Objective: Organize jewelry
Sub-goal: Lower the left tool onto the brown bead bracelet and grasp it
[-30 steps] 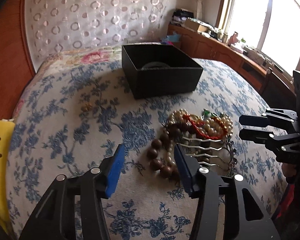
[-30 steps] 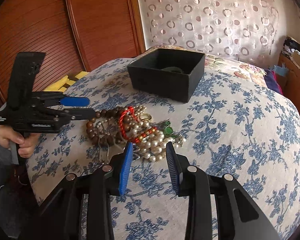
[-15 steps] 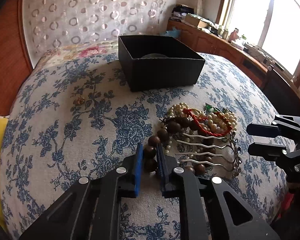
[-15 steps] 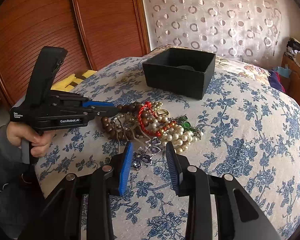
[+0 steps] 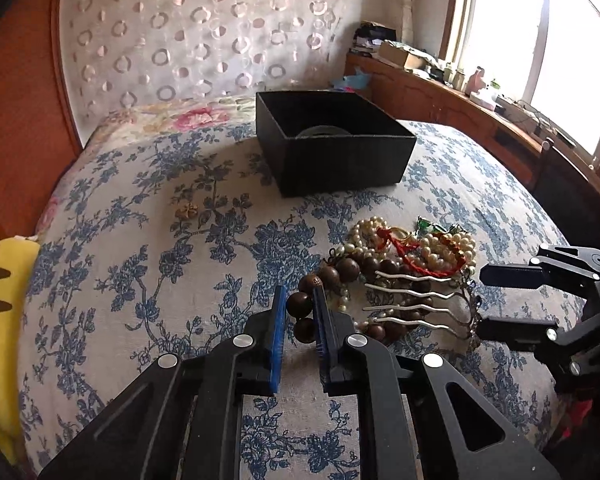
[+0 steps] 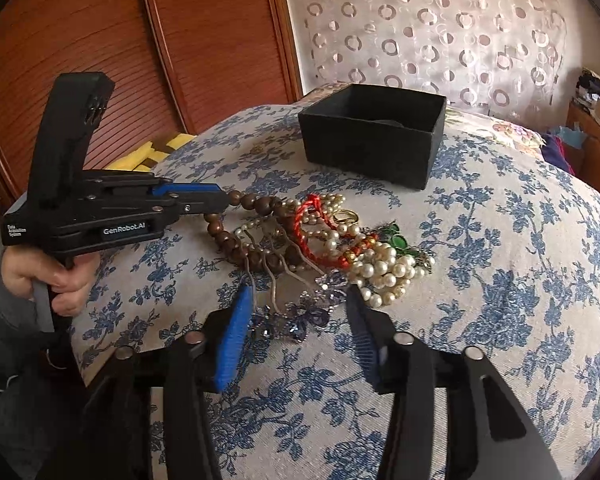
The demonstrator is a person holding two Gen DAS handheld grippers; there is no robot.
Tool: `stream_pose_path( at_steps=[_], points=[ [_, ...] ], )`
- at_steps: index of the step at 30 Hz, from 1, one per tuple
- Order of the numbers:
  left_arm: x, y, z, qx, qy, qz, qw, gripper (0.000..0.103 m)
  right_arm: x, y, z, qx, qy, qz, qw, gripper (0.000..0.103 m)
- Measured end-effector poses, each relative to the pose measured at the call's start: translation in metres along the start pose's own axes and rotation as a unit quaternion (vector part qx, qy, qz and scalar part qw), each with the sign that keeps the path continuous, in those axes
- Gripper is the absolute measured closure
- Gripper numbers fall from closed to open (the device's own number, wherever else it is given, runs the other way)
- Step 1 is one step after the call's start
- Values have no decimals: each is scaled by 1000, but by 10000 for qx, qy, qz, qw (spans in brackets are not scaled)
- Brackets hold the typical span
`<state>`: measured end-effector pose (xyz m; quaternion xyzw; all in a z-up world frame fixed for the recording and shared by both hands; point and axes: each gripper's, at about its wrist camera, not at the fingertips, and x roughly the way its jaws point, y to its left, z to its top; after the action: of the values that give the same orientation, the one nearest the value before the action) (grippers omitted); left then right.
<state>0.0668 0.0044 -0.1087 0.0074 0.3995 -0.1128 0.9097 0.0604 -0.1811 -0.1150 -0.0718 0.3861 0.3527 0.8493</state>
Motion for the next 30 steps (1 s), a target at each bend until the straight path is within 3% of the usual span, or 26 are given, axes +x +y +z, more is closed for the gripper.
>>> stream_pose_path(
  at_steps=[3,17,20,23,30],
  points=[
    [2,2,-1,-26,25,-21,10000,91,3,4,0,-64,55,-13,10000,39],
    [8,4,-1,-36,118,-48,9999,90,34,17,11,-536,458,-518,9962,40],
    [10,5,-1,-42,135,-61,9999,89,33,17,11,-573,448,-541,9959,44],
    [13,5,0,-34,183,-27,9998,78,30,16,10,-575,409,-504,9962,44],
    [16,4,3,5,204,-55,9998,78,10,12,7,-516,242,-451,9974,44]
  ],
)
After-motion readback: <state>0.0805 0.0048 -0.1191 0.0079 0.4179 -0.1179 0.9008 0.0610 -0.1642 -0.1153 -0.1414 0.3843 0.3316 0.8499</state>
